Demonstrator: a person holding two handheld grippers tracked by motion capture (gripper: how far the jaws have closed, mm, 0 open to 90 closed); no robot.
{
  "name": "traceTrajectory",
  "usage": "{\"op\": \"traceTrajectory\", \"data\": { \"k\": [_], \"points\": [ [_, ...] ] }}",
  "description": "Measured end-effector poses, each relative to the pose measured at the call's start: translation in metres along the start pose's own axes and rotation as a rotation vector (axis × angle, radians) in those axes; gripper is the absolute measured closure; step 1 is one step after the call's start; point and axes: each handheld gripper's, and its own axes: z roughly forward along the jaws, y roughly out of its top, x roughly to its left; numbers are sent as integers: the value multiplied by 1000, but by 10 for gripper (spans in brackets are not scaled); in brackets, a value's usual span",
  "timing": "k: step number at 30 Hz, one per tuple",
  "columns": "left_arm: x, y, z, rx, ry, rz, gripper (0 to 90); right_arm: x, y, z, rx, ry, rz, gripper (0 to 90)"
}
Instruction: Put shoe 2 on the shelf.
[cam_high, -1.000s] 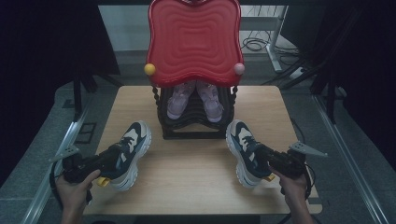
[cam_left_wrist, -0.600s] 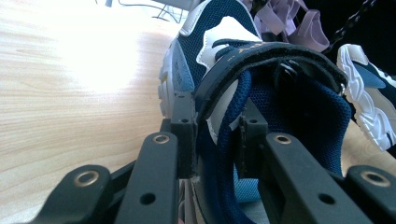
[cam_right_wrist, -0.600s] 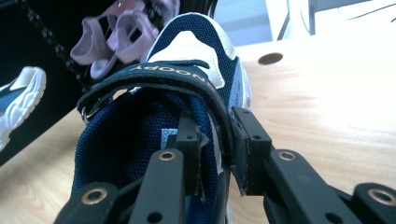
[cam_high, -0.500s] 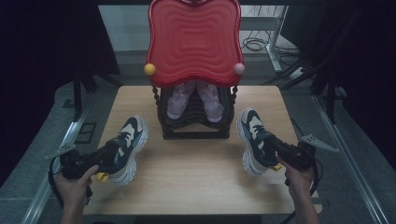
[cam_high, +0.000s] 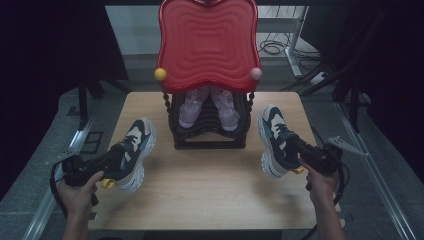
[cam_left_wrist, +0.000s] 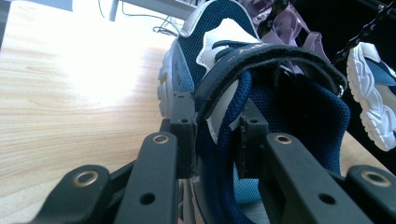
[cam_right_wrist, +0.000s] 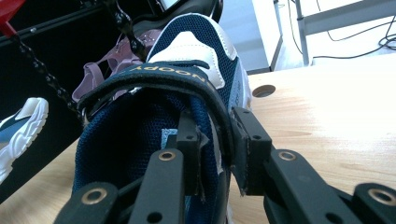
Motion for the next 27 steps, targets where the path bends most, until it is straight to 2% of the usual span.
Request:
{"op": "traceTrajectory", "data": {
  "k": [7,13,18,27],
  "points": [
    [-1,7,2,-22,-1,-3,738,-2,5,1,-16,-5,19,745],
    [-2,20,3,-43,-7,3,738,0,14,4,-33,-5,11,745],
    [-6,30,5,-49,16,32,737,2,23,6,-45,-5,8,745],
    [-5,43,9,-75,-16,3,737,9,38,12,-64,11,8,744]
  ]
}}
